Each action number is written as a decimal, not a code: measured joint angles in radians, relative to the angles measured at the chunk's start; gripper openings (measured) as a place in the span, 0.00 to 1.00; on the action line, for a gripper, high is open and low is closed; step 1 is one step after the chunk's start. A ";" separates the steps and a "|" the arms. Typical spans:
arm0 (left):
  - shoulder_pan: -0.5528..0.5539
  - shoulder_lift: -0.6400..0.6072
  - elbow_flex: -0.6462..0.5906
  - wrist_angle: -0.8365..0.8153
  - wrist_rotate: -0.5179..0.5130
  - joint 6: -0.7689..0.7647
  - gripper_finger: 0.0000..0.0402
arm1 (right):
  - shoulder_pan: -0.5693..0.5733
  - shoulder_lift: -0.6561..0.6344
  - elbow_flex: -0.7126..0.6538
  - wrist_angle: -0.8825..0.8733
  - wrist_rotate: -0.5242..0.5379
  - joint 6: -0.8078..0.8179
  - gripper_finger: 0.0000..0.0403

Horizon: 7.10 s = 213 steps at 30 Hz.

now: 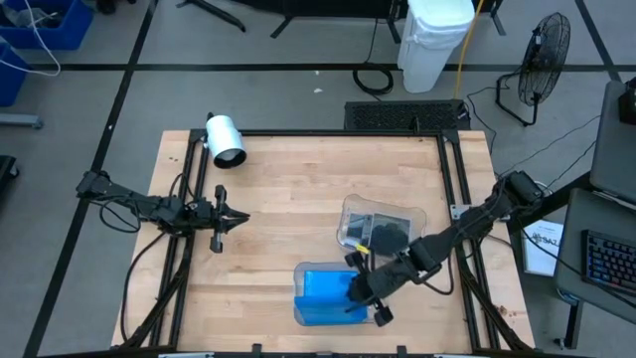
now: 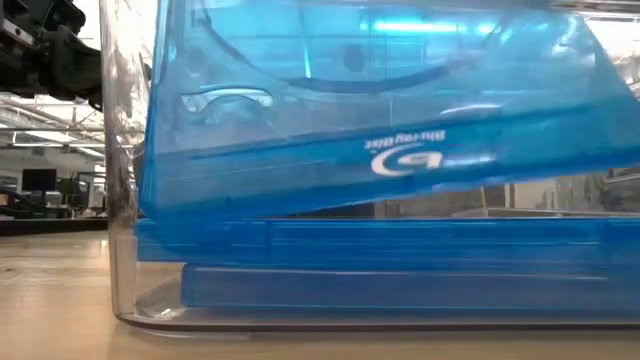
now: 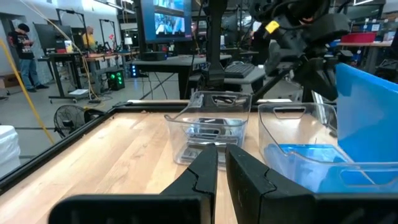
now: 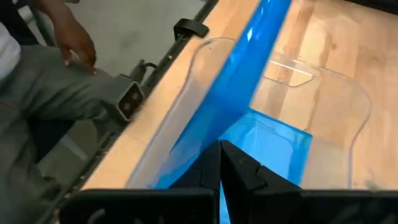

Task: Pick & place jewel cases by type
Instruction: Put the blue CD case into the left transparent bin, then adjust the transparent bins

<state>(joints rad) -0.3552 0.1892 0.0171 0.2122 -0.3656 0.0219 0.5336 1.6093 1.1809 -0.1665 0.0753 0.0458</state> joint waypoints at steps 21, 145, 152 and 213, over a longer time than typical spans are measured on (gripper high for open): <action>0.000 0.000 0.000 0.001 0.000 0.000 0.09 | -0.033 -0.064 0.000 -0.026 0.052 -0.001 0.00; 0.000 0.000 0.000 0.001 0.000 0.000 0.09 | 0.304 0.293 0.259 -0.247 0.758 1.588 0.03; 0.000 0.000 0.000 0.001 0.000 0.000 0.09 | 0.303 0.278 0.260 -0.240 0.664 1.531 0.07; 0.000 0.000 0.000 0.000 0.000 0.000 0.09 | 0.334 0.072 -0.014 -0.320 -0.120 1.687 0.03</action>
<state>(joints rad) -0.3553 0.1894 0.0174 0.2119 -0.3660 0.0222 0.8674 1.6811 1.1666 -0.4867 -0.0446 1.7332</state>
